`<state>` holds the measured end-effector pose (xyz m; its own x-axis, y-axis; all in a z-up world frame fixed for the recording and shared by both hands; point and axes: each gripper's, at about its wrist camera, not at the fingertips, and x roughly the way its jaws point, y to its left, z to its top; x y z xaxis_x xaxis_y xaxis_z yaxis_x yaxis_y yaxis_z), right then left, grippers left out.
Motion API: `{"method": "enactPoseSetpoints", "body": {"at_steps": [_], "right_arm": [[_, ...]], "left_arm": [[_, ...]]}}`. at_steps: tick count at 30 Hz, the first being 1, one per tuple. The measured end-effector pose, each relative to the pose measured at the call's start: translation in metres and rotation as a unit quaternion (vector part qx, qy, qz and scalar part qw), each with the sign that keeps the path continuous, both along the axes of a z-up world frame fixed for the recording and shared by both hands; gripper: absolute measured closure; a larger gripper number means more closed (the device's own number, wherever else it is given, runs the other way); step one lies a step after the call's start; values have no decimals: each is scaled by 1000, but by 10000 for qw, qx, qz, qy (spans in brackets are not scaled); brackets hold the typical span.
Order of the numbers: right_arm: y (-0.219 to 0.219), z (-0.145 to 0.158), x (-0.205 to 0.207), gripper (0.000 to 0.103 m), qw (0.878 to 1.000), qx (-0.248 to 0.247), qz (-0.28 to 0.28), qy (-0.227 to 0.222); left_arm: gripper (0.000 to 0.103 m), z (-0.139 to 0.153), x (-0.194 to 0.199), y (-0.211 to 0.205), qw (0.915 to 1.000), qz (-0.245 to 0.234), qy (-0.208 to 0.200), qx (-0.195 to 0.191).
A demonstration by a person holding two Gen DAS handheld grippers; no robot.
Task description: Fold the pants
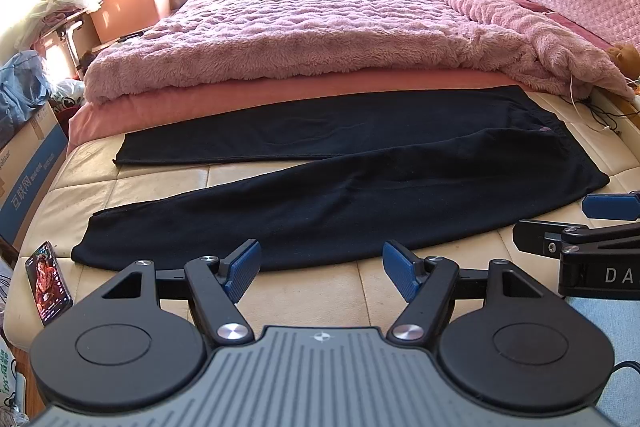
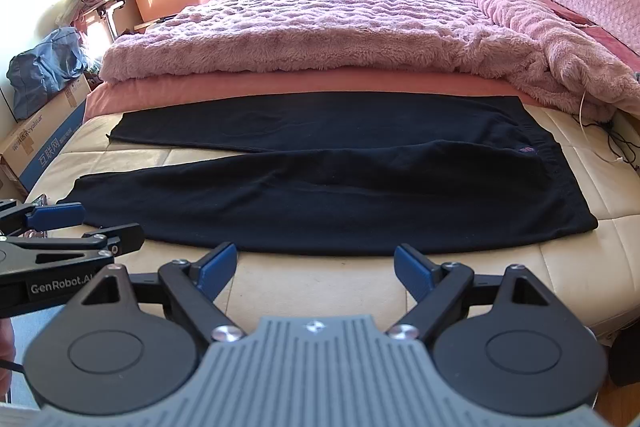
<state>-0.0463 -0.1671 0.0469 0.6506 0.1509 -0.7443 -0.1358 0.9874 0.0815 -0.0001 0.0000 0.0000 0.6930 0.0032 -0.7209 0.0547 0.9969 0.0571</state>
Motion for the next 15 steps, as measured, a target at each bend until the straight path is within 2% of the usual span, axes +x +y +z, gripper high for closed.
{"method": "enactPoseSetpoints", "body": {"at_steps": [15], "right_arm": [[-1,-1,1,21,10000,-2,7,4]], "left_arm": [[21,4,-2,-1,10000,-31,-3,11]]}}
